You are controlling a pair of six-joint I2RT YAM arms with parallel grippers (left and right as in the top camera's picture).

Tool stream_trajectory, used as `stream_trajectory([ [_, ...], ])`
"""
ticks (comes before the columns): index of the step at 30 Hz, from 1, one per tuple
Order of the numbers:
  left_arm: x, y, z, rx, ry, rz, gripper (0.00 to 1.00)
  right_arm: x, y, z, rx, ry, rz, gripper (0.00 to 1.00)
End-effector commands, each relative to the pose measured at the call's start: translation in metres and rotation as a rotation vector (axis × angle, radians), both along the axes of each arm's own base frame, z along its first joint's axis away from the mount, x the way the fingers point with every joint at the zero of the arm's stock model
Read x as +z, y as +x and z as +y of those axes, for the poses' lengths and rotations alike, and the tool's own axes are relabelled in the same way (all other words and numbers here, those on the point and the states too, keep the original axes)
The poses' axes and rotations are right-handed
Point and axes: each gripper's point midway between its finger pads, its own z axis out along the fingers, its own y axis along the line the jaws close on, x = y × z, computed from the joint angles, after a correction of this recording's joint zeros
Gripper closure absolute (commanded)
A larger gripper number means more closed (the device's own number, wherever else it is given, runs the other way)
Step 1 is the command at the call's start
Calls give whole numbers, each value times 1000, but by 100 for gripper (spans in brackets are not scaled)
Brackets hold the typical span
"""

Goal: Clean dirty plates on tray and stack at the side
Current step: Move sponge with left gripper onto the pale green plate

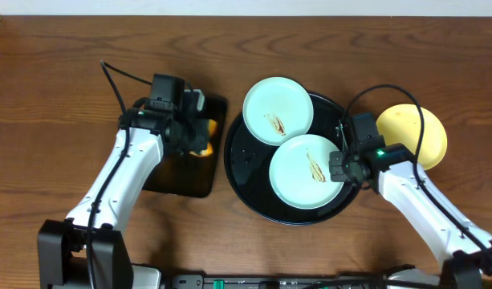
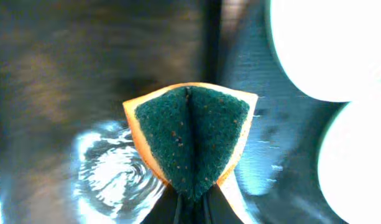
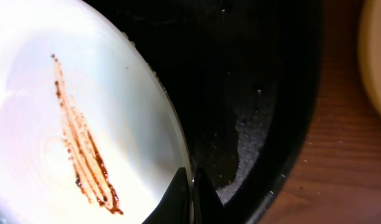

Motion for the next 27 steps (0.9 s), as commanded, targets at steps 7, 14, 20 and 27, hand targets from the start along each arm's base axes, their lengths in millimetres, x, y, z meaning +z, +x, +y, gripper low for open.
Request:
stream_trajectory([
  [7,23,-28,-97,-274,-188,-41,92,-38,-9,14,7,63,124,99],
  [14,4,-43,-152,-355,-120,-63,92,-49,-15,14,1,60,166,99],
  [20,-17,-58,-200,-407,-156,-47,92,-49,-15,16,4,73,170,99],
  [27,-49,-65,-230,-321,-200,36,92,-49,-16,16,4,72,173,99],
])
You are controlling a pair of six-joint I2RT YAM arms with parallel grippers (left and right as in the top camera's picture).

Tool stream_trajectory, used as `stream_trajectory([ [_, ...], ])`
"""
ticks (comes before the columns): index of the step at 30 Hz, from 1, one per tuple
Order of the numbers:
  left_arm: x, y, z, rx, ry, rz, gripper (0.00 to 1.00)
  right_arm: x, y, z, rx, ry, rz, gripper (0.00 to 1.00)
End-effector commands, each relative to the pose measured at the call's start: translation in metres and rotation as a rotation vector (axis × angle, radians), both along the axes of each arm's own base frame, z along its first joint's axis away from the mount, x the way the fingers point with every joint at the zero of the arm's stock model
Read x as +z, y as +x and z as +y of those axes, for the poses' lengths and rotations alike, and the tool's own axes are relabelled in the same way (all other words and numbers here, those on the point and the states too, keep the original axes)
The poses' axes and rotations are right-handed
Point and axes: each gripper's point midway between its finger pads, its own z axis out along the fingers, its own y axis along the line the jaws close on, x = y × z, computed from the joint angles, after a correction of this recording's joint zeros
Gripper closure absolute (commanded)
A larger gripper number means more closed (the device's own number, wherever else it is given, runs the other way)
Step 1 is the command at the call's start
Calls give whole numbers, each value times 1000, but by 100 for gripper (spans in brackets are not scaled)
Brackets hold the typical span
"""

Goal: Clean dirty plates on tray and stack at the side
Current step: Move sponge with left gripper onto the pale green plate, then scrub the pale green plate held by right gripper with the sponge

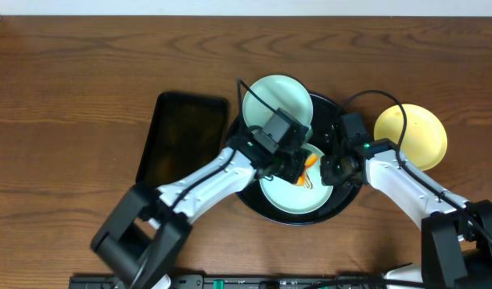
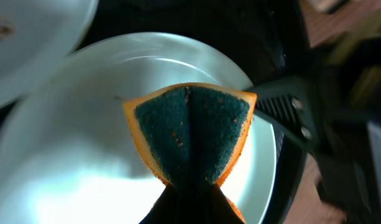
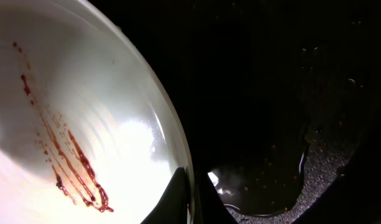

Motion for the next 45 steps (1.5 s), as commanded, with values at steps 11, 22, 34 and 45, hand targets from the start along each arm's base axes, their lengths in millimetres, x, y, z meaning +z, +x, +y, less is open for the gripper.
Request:
stream_trajectory([
  [11,-20,-7,-28,168,-89,204,92,-8,-7,-3,-11,-12,33,99],
  [22,-38,-13,-36,227,-92,292,92,-7,-7,-3,-11,-12,33,99],
  [34,-54,0,-16,330,13,222,92,-8,-8,-3,-11,-13,36,99],
  [45,-42,45,21,472,24,138,92,-8,-12,-5,-11,-19,52,99],
])
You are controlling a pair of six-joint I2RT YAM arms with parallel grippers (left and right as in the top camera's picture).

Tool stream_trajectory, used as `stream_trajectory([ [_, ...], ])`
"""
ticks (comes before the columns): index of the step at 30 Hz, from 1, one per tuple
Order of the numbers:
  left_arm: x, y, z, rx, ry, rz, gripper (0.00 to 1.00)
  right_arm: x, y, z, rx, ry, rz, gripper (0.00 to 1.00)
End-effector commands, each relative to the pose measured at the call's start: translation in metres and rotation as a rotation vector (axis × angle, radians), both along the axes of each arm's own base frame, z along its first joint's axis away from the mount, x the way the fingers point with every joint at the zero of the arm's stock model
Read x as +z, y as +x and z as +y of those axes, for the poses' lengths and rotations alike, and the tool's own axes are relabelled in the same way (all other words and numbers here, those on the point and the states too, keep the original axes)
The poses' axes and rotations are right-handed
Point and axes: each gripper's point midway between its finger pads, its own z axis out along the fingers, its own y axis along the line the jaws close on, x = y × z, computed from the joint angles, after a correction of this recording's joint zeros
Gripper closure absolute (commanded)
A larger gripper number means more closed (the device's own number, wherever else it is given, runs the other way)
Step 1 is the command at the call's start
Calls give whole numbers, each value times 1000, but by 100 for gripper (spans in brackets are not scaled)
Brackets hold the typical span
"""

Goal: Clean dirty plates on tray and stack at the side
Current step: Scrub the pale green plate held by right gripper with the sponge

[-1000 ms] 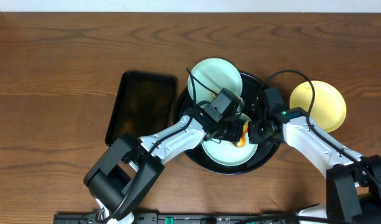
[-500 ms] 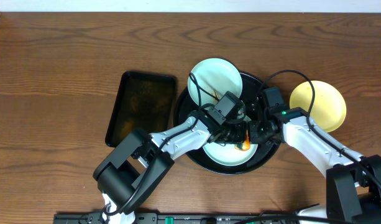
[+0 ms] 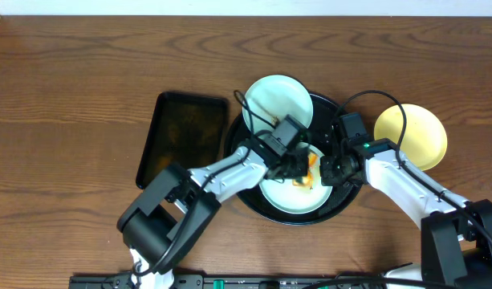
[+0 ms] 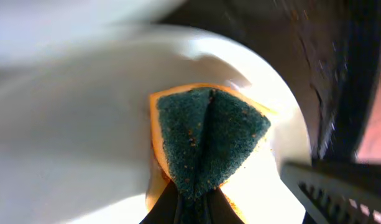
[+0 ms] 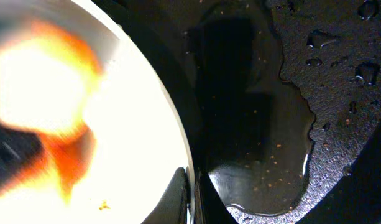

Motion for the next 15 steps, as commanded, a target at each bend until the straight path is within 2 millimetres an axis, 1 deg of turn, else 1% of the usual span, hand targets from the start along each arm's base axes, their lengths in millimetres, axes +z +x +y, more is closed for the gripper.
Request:
stream_trajectory([
  [1,6,27,26,98,54,-59,92,-8,-10,-6,-12,-26,41,99],
  [5,4,29,32,113,72,-59,92,-8,-10,-6,-12,-26,42,99],
  [7,2,26,33,110,78,-44,92,-8,-10,-6,-12,-26,42,99],
  [9,3,14,26,72,38,11,92,-8,-10,-6,-12,-26,43,99],
  [11,9,-5,10,-7,-46,84,92,-8,-10,-6,-12,-26,42,99],
  [13,17,-22,-6,-108,-123,121,92,-8,-10,-6,-12,-26,42,99],
  [15,23,-39,-17,-181,-175,157,92,-8,-10,-6,-12,-26,42,99],
])
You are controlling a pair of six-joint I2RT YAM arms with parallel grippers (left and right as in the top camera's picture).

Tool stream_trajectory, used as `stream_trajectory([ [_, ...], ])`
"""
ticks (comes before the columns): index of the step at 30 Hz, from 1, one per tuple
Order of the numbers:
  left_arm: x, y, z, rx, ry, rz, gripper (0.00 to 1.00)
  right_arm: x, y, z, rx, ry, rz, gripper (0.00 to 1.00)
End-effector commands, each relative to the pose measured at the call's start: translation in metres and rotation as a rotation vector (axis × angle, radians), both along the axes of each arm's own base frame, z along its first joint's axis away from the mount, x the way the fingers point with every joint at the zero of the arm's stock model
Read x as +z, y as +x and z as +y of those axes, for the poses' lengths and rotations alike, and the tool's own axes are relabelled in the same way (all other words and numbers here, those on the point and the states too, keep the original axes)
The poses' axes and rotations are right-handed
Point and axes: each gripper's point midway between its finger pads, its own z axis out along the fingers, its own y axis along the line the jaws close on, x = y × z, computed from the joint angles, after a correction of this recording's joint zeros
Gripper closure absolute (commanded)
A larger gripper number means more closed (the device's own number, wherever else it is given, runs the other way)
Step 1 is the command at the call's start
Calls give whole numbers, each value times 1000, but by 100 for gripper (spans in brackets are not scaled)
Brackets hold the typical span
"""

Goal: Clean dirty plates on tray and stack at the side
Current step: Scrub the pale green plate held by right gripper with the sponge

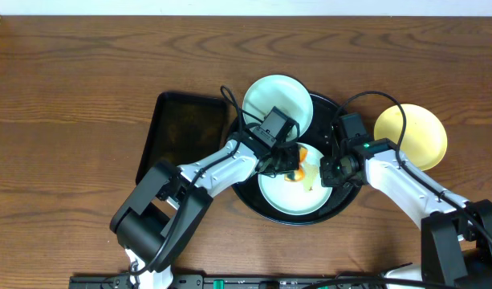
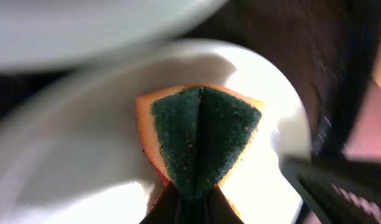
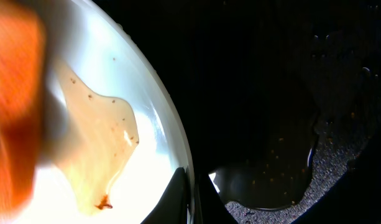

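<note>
Two pale green plates lie on the round black tray (image 1: 254,205). The near plate (image 1: 286,195) carries a thin brown smear (image 3: 100,149); the far plate (image 1: 271,100) still shows brown streaks. My left gripper (image 2: 191,202) is shut on a folded orange sponge with a green scouring face (image 2: 199,140), pressed on the near plate's upper middle (image 1: 292,172). My right gripper (image 3: 194,193) is shut on that plate's right rim (image 3: 178,140), holding it tilted.
A yellow plate (image 1: 412,134) sits on the wood to the right of the tray. A black rectangular tray (image 1: 181,136) lies to the left. Water pools on the round tray beside the right fingers (image 3: 265,180).
The sponge has shifted a little up and left on the near plate. The dark streak is now a pale brown smear. My right gripper stays on the rim.
My left gripper held the sponge over the rectangular tray while the right one pinched the streaked near plate's rim. Then the sponge was over that plate, then rubbing on it. The streak has now thinned to a smear.
</note>
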Motion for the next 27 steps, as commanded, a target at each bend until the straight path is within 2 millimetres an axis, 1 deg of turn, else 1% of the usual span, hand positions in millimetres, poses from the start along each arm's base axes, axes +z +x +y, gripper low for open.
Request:
stream_trajectory([
  [1,18,-38,-25,-162,-134,92,92,-7,-7,-6,-13,-29,30,99],
  [6,17,-57,-36,-203,-132,110,92,-7,-7,-6,-13,-29,30,99],
  [11,14,-65,-41,-197,-104,113,92,-7,-7,-6,-13,-29,31,99],
  [13,9,-65,-41,-193,-73,94,92,-7,-7,-6,-13,-29,30,99],
  [16,2,-63,-38,-177,-32,66,92,-7,-7,-6,-13,-29,30,99],
  [19,-3,-55,-32,-149,12,32,92,-7,-7,-6,-13,-29,31,99],
  [22,-9,-46,-22,-114,78,-11,92,-7,-7,-6,-13,-29,31,99],
  [27,-18,-26,3,-63,195,-79,92,-7,-7,-6,-13,-29,31,99],
])
